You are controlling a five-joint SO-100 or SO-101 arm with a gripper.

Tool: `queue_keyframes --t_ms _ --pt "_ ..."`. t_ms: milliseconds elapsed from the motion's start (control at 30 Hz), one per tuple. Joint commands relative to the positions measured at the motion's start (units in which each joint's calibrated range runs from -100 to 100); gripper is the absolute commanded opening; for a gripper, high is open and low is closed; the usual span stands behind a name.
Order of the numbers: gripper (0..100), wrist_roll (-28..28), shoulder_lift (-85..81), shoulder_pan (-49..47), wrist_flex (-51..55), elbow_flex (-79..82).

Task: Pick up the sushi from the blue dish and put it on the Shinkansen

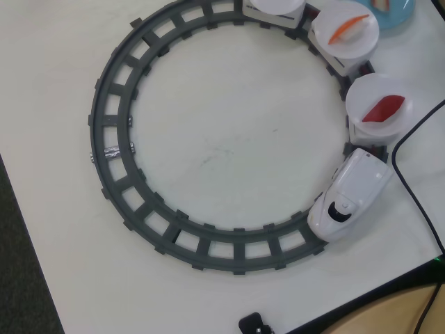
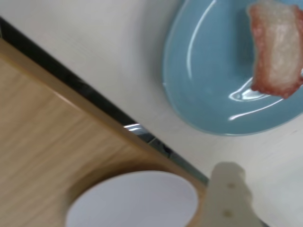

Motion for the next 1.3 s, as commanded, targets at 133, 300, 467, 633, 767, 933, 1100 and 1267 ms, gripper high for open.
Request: queue_keyframes --t_ms 133,300,467,633,767,933,1100,1267 --pt "46 0.53 11.58 -1.1 0.33 -12.69" --pt "46 2.21 17.09 -3.39 0.5 -13.32" --pt "46 2.26 19.59 -5.06 0.5 -13.23" --pt "46 3.1 21.68 -5.15 0.41 -13.23" --pt "46 3.21 22.52 -4.45 0.16 -13.23" --pt "46 4.1 22.52 -3.04 -0.19 -14.04" --pt "46 4.89 22.52 -1.54 -2.32 -14.22" --pt "46 4.94 22.68 -1.54 -4.12 -13.68"
